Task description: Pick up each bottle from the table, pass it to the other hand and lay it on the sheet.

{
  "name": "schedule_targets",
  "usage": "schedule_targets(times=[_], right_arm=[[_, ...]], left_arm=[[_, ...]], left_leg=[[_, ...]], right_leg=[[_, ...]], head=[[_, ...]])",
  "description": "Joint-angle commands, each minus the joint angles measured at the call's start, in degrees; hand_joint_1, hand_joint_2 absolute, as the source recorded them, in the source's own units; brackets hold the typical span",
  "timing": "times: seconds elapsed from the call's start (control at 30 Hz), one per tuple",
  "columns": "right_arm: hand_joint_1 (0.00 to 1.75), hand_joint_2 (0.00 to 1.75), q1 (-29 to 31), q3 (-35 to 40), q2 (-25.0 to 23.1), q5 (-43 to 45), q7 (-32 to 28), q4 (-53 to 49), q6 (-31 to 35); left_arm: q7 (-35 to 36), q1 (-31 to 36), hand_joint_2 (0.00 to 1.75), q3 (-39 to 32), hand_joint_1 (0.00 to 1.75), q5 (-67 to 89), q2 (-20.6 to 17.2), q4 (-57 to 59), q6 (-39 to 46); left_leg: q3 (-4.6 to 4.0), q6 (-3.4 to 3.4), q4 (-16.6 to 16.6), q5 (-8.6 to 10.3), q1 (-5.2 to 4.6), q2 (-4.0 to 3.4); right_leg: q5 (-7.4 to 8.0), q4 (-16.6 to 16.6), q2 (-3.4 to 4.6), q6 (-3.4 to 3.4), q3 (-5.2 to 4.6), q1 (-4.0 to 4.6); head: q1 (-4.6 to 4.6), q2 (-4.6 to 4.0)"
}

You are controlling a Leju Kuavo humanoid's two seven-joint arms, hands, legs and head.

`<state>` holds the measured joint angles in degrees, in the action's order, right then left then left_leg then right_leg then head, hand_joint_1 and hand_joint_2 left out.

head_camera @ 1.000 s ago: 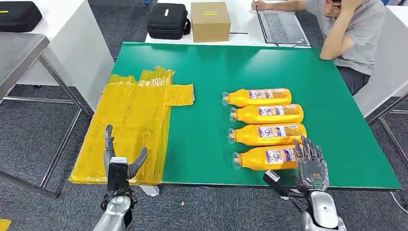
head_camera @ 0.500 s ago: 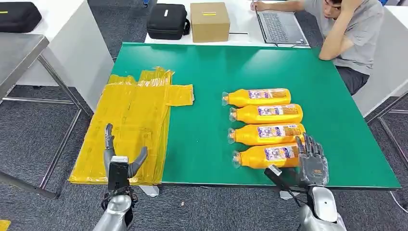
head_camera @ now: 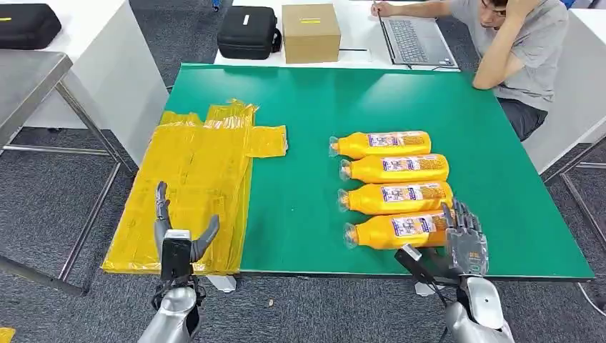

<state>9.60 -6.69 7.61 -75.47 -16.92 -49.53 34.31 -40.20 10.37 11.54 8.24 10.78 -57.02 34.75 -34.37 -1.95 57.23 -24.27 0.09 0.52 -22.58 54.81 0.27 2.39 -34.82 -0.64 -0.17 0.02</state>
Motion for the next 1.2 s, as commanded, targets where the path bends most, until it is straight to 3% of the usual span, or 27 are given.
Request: schedule_targets(times=[0.03, 0.13, 0.27, 0.77, 0.93, 1.07, 1.2], right_arm=[[1.73, 1.75, 2.51, 1.10, 0.44, 0.85, -1.81, 9.11, -5.20], [1.73, 1.75, 2.51, 1.10, 0.44, 0.85, -1.81, 9.11, -5.20], [1.75, 1.75, 2.84, 2.40, 1.10, 0.22, -1.42, 11.18, -11.60], [1.75, 1.75, 2.80, 4.36, 2.84, 0.38, -3.27, 14.08, -17.29], [1.75, 1.75, 2.35, 3.97, 3.01, 4.73, -7.93, 14.29, -23.22], [1.75, 1.75, 1.03, 3.36, 2.26, 14.65, -22.52, 12.99, -26.25], [1.75, 1.75, 0.71, 3.79, 2.25, 15.96, -23.08, 12.15, -26.87]], left_arm=[[0.20, 2.96, 1.75, 1.50, 0.00, -0.93, -0.51, 3.14, -0.76], [0.20, 2.96, 1.75, 1.50, 0.00, -0.93, -0.51, 3.14, -0.76], [0.20, 2.96, 1.75, 1.54, 0.00, -1.19, -0.66, 3.05, -1.08], [0.20, 3.89, 1.75, 1.85, 0.00, -1.32, -0.24, 4.21, -2.30], [0.20, 4.18, 1.75, 2.55, 0.00, -1.65, -0.43, 4.30, -2.47], [0.20, 4.52, 1.75, 2.90, 0.00, -1.59, -0.40, 4.28, -2.44], [0.20, 4.49, 1.75, 2.91, 0.00, -1.54, -0.38, 4.23, -2.46]], left_leg=[[0.28, 0.11, -0.04, -0.10, 0.03, -0.08], [0.32, 0.11, -0.03, -0.09, 0.04, -0.12], [0.40, 0.09, -0.06, -0.05, 0.04, -0.13], [1.16, 0.16, -0.07, -0.09, 0.08, -0.03], [1.29, 0.18, -0.12, -0.07, 0.10, 0.04], [1.68, 0.14, -0.09, -0.38, 0.14, 0.03], [1.72, 0.14, -0.22, -0.37, 0.11, -0.11]], right_leg=[[-0.09, -0.03, 0.05, -0.07, 0.26, 0.04], [-0.06, -0.04, 0.09, -0.10, 0.28, 0.05], [-0.04, -0.09, 0.07, -0.10, 0.37, 0.05], [-0.04, -0.17, 0.11, -0.13, 1.06, 0.11], [-0.03, -0.24, 0.03, -0.15, 1.16, 0.15], [-0.28, -0.28, 0.07, -0.20, 1.01, 0.19], [-0.20, -0.35, 0.19, -0.09, 1.22, 0.16]], head=[[-0.02, 0.00], [-0.04, 0.00], [0.00, 0.00], [0.00, 0.00], [-0.02, 0.00], [0.00, -0.02], [-0.02, -0.02]])
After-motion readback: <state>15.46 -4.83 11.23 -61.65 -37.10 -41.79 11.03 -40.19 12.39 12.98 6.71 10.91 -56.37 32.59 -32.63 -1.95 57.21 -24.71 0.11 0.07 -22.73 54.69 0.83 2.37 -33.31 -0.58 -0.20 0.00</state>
